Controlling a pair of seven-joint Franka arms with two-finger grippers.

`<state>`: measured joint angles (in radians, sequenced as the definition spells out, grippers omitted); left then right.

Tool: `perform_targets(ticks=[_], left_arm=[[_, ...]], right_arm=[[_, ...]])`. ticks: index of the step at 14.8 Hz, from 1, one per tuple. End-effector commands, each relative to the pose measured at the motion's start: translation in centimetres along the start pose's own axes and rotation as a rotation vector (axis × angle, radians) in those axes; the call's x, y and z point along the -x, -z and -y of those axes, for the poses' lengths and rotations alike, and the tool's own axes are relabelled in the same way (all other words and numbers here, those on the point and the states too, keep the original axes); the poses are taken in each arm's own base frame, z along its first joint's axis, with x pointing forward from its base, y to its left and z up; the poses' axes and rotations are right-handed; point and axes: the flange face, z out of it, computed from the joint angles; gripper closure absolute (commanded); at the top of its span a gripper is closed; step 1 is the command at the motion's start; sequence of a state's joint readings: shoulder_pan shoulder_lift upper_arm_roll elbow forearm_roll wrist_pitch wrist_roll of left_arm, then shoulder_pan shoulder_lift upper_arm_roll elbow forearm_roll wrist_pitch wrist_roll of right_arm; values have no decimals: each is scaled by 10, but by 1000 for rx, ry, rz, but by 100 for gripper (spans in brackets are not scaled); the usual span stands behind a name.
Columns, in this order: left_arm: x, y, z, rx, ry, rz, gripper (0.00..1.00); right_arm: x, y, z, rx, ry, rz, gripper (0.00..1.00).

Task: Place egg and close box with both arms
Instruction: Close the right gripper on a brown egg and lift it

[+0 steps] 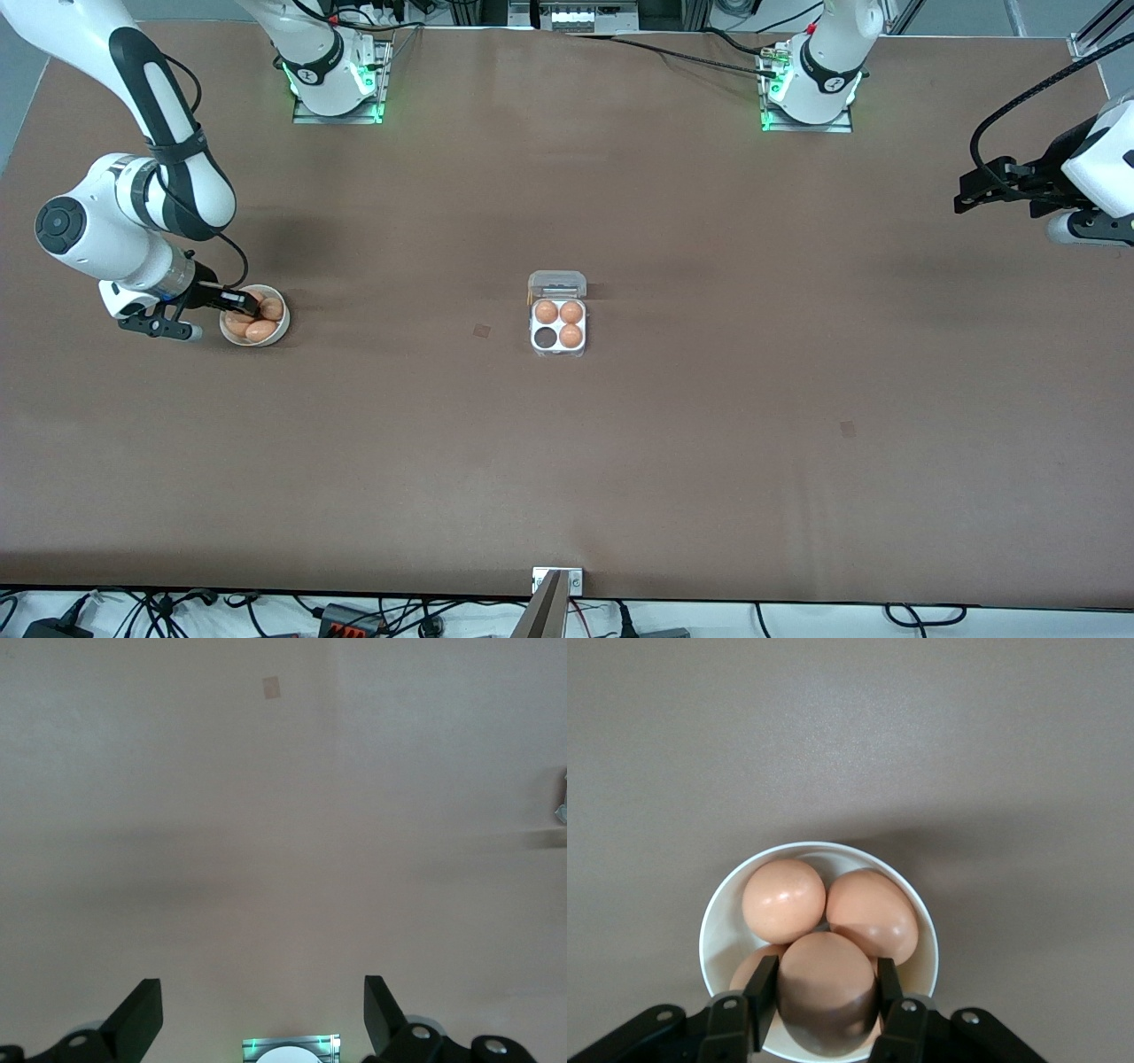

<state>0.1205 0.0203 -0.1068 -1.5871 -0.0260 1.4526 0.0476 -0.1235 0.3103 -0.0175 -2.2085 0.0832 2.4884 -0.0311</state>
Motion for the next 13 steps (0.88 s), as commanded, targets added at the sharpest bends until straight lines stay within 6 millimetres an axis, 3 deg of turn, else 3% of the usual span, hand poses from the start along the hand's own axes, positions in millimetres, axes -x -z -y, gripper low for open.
perform_targets(ticks=[1, 4, 7, 9, 11, 13], left_arm=[[-1, 6, 1, 21, -5, 3, 0], [-1, 6, 1, 21, -3, 5, 0], [-1, 7, 1, 21, -3, 4, 0], [-1, 6, 1, 21, -3, 5, 0], [-1, 7, 1, 21, -3, 4, 0], [-1, 7, 1, 21, -3, 4, 0]], right_arm=[[-3, 9, 4, -11, -2, -16, 76], [-23, 45, 18, -22, 21, 24, 76], [-45, 112, 64, -28, 94, 135, 76], [-52, 150, 118, -23, 184, 131, 76], [-44, 167, 179, -12, 290, 103, 76], [-32, 167, 227, -12, 377, 83, 76]])
